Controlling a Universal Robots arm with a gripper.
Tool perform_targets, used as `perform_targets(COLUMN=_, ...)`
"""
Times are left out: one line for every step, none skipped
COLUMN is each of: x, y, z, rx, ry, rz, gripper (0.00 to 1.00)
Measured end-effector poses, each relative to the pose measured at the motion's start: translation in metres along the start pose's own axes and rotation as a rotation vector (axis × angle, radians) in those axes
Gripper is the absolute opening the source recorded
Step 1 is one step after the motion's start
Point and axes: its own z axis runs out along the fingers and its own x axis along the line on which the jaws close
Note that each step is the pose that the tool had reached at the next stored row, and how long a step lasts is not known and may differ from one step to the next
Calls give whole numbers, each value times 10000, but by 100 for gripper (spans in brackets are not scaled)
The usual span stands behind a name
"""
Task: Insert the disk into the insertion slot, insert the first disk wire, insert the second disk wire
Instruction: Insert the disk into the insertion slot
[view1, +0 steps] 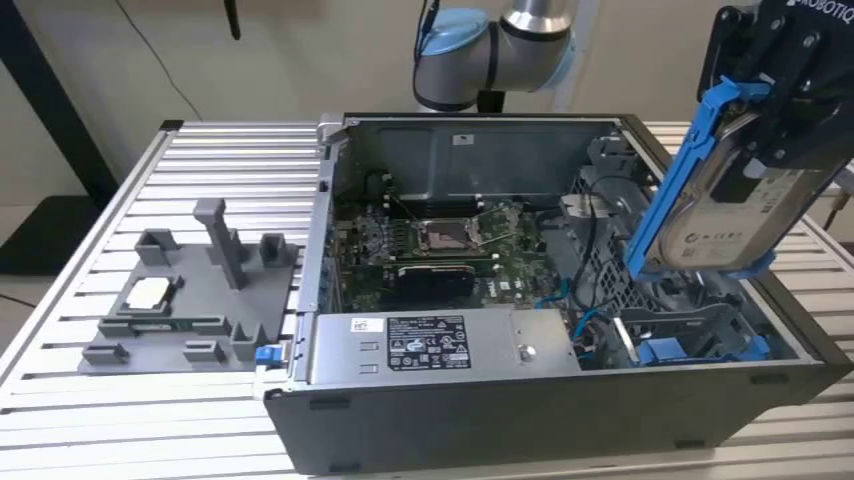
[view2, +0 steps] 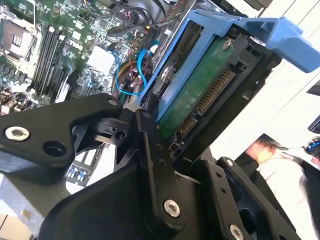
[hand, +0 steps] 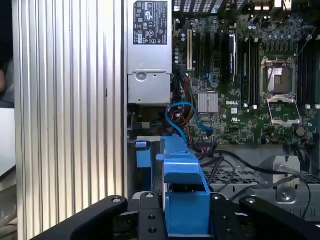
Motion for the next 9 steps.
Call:
perform_targets(x=9, y=-3, z=11, rx=-6, ry=0, rz=-1, gripper=33)
perform_targets(x=17, y=-5, z=21, rx=-11, ry=-2, rz=-1, gripper=33)
perform_targets(x=25, y=-7, z=32, rx=-16, ry=-1, rz=-1, gripper=33)
perform_targets(x=32, y=-9, z=42, rx=-20, ry=-2, rz=-1, gripper=33)
perform_targets(x=40, y=-12, z=53, rx=-24, ry=-3, rz=-1, gripper=33)
perform_targets(x=46, y=-15, z=62, rx=-27, ry=-1, rz=-1, gripper=33)
perform_targets(x=53, y=-18, z=73, rx=-30, ry=-3, rz=-1, gripper=33)
perform_targets(x=59, y=-20, z=84, rx=-32, ry=-2, rz=-1, gripper=33)
perform_targets(x=65, y=-23, z=96, rx=-33, ry=-2, rz=-1, gripper=33)
